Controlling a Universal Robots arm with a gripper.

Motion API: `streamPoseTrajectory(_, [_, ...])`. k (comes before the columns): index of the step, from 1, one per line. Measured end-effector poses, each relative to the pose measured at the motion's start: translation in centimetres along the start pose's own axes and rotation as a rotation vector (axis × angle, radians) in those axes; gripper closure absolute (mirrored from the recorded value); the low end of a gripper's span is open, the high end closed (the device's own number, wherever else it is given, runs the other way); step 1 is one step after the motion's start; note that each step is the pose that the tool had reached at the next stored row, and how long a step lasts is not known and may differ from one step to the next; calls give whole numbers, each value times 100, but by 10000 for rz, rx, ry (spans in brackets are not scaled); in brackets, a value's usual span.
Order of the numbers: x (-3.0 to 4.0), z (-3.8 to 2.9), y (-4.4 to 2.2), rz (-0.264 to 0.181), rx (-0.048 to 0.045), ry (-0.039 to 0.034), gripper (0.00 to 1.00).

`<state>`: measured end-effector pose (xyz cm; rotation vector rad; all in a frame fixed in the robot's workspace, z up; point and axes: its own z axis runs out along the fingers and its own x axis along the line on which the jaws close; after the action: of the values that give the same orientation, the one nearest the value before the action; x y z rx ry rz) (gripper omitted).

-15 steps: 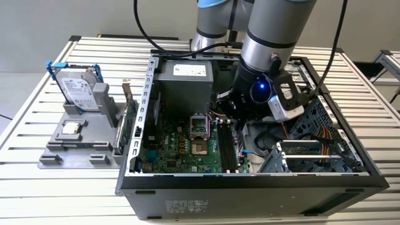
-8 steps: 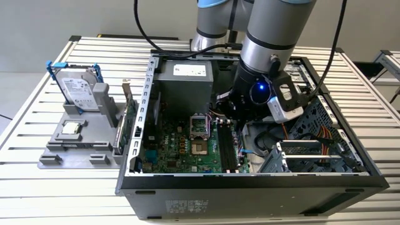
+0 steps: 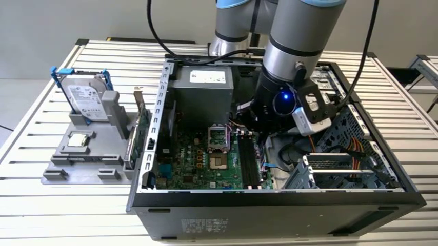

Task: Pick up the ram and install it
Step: 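Insert the ram into the slot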

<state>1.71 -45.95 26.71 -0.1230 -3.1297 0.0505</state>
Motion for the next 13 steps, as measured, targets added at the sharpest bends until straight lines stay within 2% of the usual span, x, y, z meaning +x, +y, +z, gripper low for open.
streamPoseTrajectory(13, [0,42,1,0,17,-1,100])
